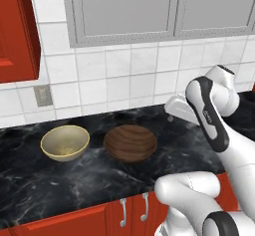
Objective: Open the cabinet. Pick the bowls from the counter and place them in the cabinet. Then close the cabinet.
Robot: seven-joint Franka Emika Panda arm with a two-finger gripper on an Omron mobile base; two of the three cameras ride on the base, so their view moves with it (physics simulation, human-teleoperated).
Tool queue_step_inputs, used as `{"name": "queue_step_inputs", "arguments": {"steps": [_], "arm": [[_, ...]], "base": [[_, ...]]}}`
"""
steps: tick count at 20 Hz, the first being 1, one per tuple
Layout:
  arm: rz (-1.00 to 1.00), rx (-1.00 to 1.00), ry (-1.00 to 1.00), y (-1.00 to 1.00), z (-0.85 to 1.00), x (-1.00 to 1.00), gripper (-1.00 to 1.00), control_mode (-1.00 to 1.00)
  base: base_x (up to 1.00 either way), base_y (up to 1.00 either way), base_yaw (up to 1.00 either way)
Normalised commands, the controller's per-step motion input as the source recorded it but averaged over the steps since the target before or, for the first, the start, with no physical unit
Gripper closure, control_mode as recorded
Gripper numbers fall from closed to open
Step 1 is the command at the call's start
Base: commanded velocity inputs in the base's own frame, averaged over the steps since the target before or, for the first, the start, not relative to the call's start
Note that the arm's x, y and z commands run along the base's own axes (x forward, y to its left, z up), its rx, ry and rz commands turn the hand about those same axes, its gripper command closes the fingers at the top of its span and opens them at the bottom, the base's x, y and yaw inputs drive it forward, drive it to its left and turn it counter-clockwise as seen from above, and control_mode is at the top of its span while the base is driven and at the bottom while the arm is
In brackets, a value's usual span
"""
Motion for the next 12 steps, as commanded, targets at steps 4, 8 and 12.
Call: {"name": "queue_step_inputs", "arguments": {"steps": [4,8,12], "arm": [[0.00,0.00,0.00,0.02,-0.28,0.15,-1.00,-1.00],[-0.01,0.00,0.02,0.05,-0.31,0.17,-1.00,-1.00],[-0.01,0.00,0.02,0.08,-0.38,0.15,-1.00,-1.00]], "base": [[0.00,0.00,0.00],[0.00,0.00,0.00],[0.00,0.00,0.00]]}}
